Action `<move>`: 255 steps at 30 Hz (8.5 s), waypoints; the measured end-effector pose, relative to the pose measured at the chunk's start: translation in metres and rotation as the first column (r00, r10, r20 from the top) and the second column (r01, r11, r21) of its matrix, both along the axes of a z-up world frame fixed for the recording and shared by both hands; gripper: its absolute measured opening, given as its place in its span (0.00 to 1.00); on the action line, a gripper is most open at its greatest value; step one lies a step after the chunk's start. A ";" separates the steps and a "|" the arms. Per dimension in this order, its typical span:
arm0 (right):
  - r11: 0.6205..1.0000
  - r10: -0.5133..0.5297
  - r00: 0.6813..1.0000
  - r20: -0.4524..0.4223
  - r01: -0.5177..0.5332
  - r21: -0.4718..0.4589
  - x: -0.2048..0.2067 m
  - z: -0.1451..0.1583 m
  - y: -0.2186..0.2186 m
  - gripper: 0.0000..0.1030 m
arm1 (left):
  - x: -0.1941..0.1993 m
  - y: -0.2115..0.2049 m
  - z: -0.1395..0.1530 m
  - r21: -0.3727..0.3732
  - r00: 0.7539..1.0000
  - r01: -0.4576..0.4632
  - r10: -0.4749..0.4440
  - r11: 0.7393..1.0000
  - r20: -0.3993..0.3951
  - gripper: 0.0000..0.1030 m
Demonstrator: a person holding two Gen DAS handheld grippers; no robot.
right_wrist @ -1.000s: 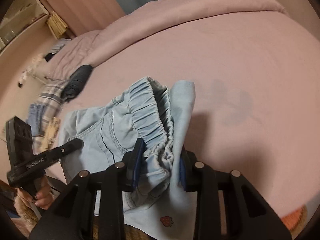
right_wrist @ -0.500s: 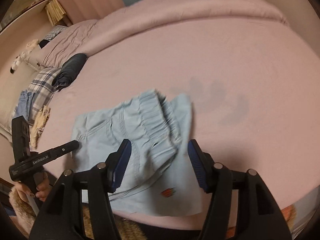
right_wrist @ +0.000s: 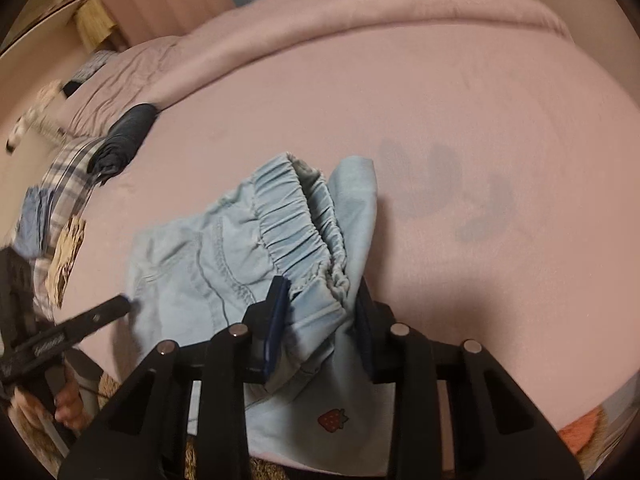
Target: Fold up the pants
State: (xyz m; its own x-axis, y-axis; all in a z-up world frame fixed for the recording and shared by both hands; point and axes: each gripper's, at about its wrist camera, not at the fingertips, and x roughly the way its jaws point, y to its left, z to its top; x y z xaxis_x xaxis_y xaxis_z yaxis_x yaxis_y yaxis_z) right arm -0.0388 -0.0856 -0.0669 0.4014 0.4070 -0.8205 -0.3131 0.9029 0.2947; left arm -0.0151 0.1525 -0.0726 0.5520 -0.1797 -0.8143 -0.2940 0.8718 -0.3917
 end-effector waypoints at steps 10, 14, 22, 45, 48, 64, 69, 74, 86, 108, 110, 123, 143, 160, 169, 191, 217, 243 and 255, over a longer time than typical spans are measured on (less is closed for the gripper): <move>0.993 -0.060 0.998 -0.028 0.063 0.101 -0.019 0.003 -0.042 0.40 | -0.004 -0.001 -0.006 -0.009 1.000 0.019 -0.019 1.000 -0.023 0.54; 0.989 -0.046 0.993 -0.112 0.061 0.136 -0.017 -0.018 -0.029 0.40 | 0.002 -0.006 -0.005 -0.004 1.000 0.013 -0.013 1.000 -0.023 0.54; 0.988 -0.046 0.985 -0.164 0.069 0.141 0.006 -0.036 -0.021 0.41 | 0.000 -0.008 -0.004 0.011 0.999 0.033 -0.033 0.999 -0.015 0.55; 0.981 -0.190 0.980 -0.054 0.192 0.034 -0.051 -0.020 -0.074 0.22 | 0.070 -0.022 -0.008 0.111 0.998 0.057 -0.054 0.992 -0.025 0.55; 0.984 -0.180 0.983 -0.048 0.180 0.010 -0.050 -0.016 -0.064 0.23 | 0.084 -0.026 -0.022 0.170 0.996 0.065 -0.054 0.983 -0.069 0.55; 0.984 -0.166 0.983 0.081 0.171 -0.060 -0.050 0.028 -0.065 0.39 | 0.011 -0.059 -0.033 -0.050 0.983 0.176 -0.178 0.983 -0.044 0.55; 0.979 -0.147 0.987 0.065 0.155 -0.132 -0.041 0.017 -0.053 0.37 | -0.006 -0.068 -0.044 0.009 0.991 0.120 -0.119 0.993 -0.053 0.49; 0.973 -0.141 0.988 0.064 0.151 -0.177 -0.043 0.011 -0.052 0.37 | -0.024 -0.072 -0.043 -0.007 0.993 0.102 -0.102 0.995 -0.056 0.49; 0.978 -0.098 0.990 0.097 0.114 -0.173 -0.048 0.018 -0.053 0.43 | -0.063 -0.057 -0.016 -0.038 0.991 0.124 -0.126 0.992 -0.054 0.49; 0.997 0.013 0.987 -0.161 0.000 0.080 -0.002 -0.058 -0.047 0.79 | -0.026 -0.059 -0.047 -0.062 0.982 0.182 -0.184 0.981 -0.036 0.73; 0.997 0.032 0.987 -0.157 -0.020 0.078 -0.005 -0.056 -0.037 0.69 | -0.016 -0.072 -0.046 -0.026 0.982 0.186 -0.187 0.982 -0.042 0.69; 0.998 0.053 0.995 0.085 -0.055 0.023 0.001 0.023 0.004 0.29 | -0.009 -0.070 0.049 0.151 0.971 0.143 -0.168 0.978 0.171 0.25; 0.999 -0.025 0.996 -0.084 0.022 -0.031 0.058 -0.059 0.031 0.46 | 0.011 -0.020 -0.041 0.106 0.994 0.070 -0.061 0.992 -0.093 0.45; 0.999 -0.028 0.996 0.087 0.031 -0.041 0.019 0.021 0.016 0.93 | -0.075 -0.012 0.062 0.163 0.996 0.047 -0.059 0.986 0.072 0.84; 0.997 -0.023 0.960 0.278 0.042 -0.060 -0.017 0.071 0.009 0.99 | -0.071 -0.046 0.092 0.371 0.987 0.027 -0.083 0.928 0.135 0.96; 0.995 -0.014 0.966 0.257 0.039 -0.091 -0.033 0.066 0.010 1.00 | -0.078 -0.059 0.086 0.342 0.992 0.042 -0.079 0.939 0.097 0.96; 0.990 -0.032 0.961 0.273 0.069 -0.126 -0.035 0.066 0.012 0.99 | -0.080 -0.058 0.078 0.329 0.995 0.028 -0.056 0.944 0.077 0.96; 0.985 -0.055 0.964 0.260 0.095 -0.146 -0.033 0.065 0.011 0.99 | -0.080 -0.062 0.078 0.302 0.996 0.020 -0.047 0.953 0.080 0.96; 0.984 -0.055 0.964 0.259 0.097 -0.149 -0.033 0.065 0.011 0.99 | -0.083 -0.060 0.081 0.274 0.995 0.010 -0.036 0.962 0.092 0.96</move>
